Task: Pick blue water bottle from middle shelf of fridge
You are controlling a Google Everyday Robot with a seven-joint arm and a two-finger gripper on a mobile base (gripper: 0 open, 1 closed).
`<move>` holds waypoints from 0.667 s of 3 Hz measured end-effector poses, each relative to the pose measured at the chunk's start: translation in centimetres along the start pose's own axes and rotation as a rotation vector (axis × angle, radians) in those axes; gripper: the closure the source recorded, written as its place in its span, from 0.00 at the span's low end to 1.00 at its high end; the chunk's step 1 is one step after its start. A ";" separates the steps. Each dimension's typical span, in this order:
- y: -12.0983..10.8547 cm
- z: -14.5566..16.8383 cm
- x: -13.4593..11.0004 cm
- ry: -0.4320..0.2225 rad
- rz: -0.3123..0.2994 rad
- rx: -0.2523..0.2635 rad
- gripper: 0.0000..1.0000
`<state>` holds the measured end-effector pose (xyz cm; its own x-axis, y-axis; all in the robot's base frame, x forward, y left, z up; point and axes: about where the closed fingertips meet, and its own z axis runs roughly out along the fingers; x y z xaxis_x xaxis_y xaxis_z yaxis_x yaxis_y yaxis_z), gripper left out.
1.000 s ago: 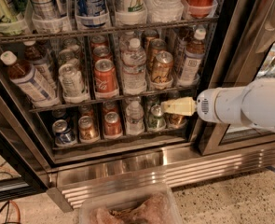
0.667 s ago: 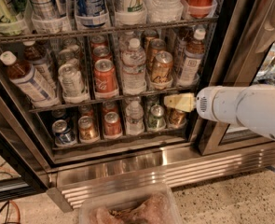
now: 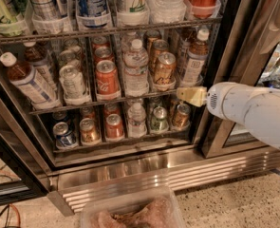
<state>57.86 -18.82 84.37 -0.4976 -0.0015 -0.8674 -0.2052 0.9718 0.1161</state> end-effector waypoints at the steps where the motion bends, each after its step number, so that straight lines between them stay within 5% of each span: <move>1: -0.3 0.2 -1.9 -0.058 0.000 0.013 0.30; 2: -0.2 0.5 -2.2 -0.062 0.000 0.010 0.31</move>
Offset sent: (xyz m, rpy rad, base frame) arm 0.0224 0.0117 0.0146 0.0079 -0.0681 -0.0292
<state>59.36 -18.85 86.01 -0.4441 0.0127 -0.8959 -0.1966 0.9742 0.1112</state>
